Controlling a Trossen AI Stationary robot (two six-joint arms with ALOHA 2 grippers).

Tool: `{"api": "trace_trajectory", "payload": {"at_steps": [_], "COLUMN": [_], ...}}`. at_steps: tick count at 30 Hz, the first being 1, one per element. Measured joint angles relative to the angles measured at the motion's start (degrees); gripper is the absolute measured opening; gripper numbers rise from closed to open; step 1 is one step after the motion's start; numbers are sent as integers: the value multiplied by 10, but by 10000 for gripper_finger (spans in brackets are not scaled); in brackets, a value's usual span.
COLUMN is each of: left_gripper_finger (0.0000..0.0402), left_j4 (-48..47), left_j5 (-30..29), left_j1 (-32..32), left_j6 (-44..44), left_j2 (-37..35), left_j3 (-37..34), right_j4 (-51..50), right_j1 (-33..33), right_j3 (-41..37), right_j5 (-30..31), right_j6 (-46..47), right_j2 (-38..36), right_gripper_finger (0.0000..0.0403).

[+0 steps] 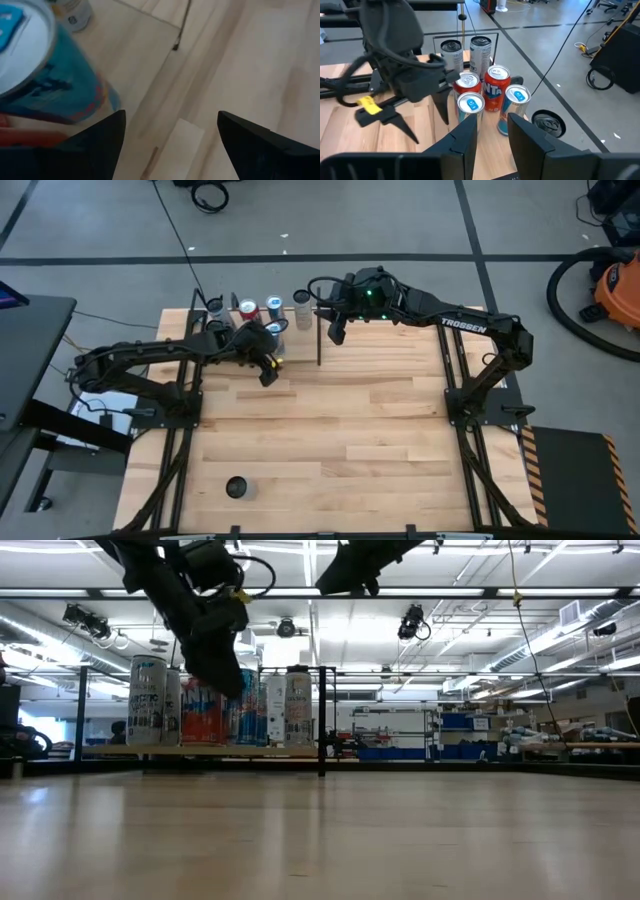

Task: Place canned beverage on shelf
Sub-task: Put the white yellow soda can aligned with the other white yellow soda can on the shelf

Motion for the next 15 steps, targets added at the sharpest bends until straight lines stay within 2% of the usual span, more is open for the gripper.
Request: {"api": "trace_trajectory", "payload": {"at_steps": [7,11,15], "left_gripper_finger": [315,315,315], "left_j4": [-2,-10,-10], "left_j5": [-1,-1,-1], "left_j1": [-25,-46,-79], "left_j6": [-27,-41,-58], "left_j2": [-47,-77,-99], "left_j3": [0,0,0], "right_j4": [3,2,-25], "right_j1": [0,0,5], "right_j3": [0,0,0], "right_j5": [0,-4,-71], "right_j6": [9,60,48], "right_j2": [0,0,0], "right_gripper_finger": [116,116,116]}}
